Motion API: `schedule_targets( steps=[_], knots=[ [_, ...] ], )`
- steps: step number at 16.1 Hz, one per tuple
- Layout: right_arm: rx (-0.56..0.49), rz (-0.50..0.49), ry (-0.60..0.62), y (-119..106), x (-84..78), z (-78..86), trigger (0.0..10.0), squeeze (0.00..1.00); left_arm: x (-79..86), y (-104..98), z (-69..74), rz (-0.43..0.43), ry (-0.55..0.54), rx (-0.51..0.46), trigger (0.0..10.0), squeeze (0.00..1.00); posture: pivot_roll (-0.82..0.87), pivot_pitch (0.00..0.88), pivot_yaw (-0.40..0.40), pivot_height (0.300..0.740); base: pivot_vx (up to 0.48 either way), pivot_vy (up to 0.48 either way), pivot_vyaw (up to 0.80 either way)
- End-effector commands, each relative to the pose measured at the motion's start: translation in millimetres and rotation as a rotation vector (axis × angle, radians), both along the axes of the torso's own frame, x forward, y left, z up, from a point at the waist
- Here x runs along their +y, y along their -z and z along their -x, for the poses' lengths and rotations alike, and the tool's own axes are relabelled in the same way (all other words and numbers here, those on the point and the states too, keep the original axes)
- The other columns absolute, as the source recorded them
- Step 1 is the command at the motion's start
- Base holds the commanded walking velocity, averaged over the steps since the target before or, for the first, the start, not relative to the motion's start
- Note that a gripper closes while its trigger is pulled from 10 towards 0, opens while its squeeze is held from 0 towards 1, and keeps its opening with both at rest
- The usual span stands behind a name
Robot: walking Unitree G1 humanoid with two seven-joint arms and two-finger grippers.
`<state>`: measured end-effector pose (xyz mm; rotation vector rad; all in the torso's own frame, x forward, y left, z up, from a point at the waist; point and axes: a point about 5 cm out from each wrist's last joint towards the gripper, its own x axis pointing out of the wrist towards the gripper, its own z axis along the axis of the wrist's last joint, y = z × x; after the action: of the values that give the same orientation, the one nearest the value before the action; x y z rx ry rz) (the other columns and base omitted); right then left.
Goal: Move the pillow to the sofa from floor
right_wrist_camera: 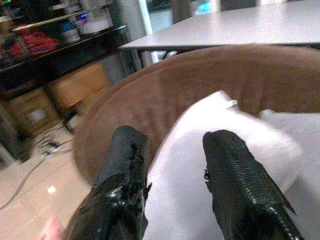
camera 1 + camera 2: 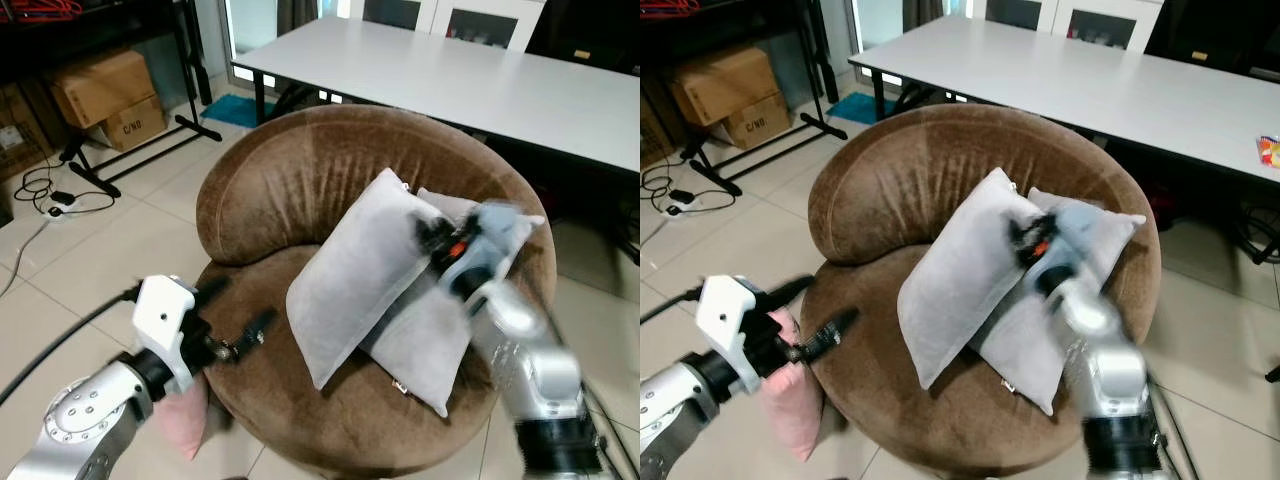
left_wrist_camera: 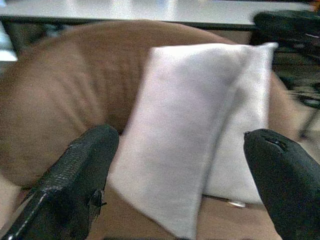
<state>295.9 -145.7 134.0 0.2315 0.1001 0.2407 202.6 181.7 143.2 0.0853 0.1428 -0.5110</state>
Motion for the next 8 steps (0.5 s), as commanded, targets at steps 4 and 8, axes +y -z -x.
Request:
schedule_targets(
  steps=[4, 8],
  knots=[
    [0.014, 0.061, -0.033, 0.4, 15.6, 13.2, 10.0, 0.0, 4.0, -0.7, -13.7, -0.086, -0.181, -0.08, 10.0, 0.0, 0.0, 0.0, -0.054, 0.74, 0.0, 0.0, 0.0],
    [0.043, 0.116, -0.054, 2.7, 14.9, 13.4, 10.0, 0.0, 3.6, 0.2, -16.9, -0.103, -0.216, -0.104, 10.0, 0.0, 0.0, 0.0, -0.064, 0.74, 0.0, 0.247, 0.0]
  ],
)
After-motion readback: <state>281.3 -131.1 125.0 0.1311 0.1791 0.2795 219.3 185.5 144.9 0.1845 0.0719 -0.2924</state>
